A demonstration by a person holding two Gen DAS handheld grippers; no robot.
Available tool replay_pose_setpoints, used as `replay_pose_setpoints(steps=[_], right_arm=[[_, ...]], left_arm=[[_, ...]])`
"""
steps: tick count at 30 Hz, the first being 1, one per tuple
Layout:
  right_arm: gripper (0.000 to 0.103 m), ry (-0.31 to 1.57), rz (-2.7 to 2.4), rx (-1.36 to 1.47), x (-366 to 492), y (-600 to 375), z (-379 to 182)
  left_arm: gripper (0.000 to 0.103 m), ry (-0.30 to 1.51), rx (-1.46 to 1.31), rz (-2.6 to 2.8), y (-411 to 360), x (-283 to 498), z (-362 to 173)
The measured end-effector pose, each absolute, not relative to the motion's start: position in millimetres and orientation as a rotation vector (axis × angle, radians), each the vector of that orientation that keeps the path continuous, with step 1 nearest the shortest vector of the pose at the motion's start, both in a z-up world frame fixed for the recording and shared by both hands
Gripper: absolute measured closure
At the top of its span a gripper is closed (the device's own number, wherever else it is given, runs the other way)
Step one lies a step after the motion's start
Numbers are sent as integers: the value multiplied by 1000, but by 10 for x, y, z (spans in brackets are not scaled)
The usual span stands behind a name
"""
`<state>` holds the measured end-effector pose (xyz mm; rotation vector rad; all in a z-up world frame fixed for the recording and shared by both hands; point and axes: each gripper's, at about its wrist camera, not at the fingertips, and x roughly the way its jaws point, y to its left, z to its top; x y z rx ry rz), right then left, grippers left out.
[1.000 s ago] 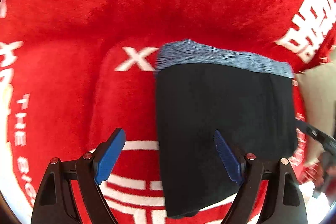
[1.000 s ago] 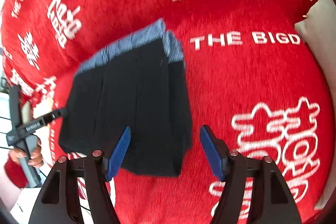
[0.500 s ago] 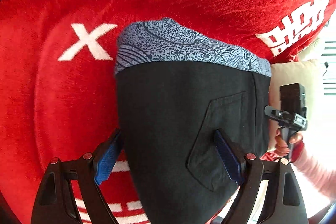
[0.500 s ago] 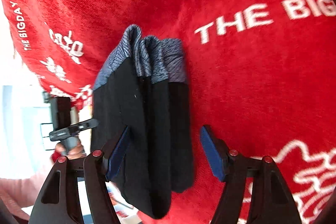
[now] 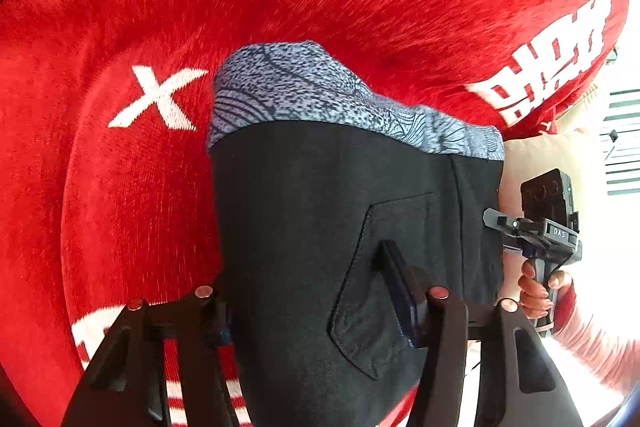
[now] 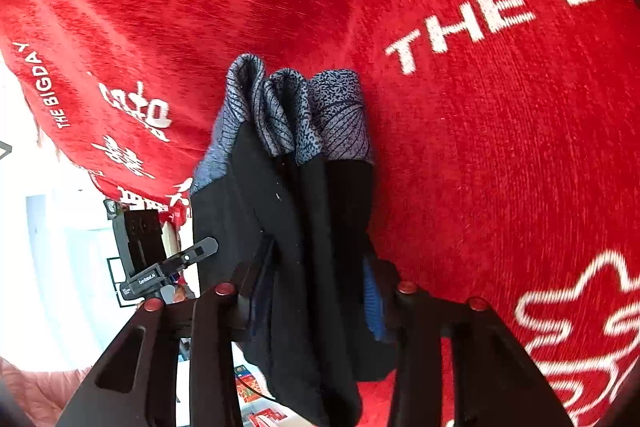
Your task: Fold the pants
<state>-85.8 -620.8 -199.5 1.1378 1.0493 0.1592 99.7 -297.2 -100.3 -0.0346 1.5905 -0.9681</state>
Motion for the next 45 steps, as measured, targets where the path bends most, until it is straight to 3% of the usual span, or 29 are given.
replay_pose_setpoints(steps=[12, 19, 21, 23, 26, 28, 32, 36, 45], right_arm=[[63, 1021, 193, 1180, -1404, -5864, -1653], [63, 1044, 137, 1218, -1808, -5594, -1881], [63, 1067, 116, 1196, -1826, -5530, -1957], [59, 1097, 80, 1109, -1816, -5463, -1990], [47, 1129, 12, 1021, -1803, -5456, -2002], [38, 1147, -26, 972, -1769, -5434, -1976], [36, 1193, -86, 840, -1717, -5358, -1795], [26, 1268, -186, 743, -1797, -5344, -1648], [18, 1343, -282, 628, -2112, -5196, -1347]], left_arm=[[44, 1579, 16, -996, -2616, 542, -543], [43, 1624, 67, -954, -2424, 210, -766], [39, 1619, 101, -926, -2395, 135, -863], [19, 1589, 128, -884, -2362, 101, -923], [3, 1554, 164, -821, -2332, 96, -976], [2, 1557, 166, -796, -2323, 94, -977], [2, 1500, 247, -704, -2352, -2, -819], [2, 1456, 298, -588, -2303, -130, -592], [2, 1402, 346, -443, -2285, -590, -84]])
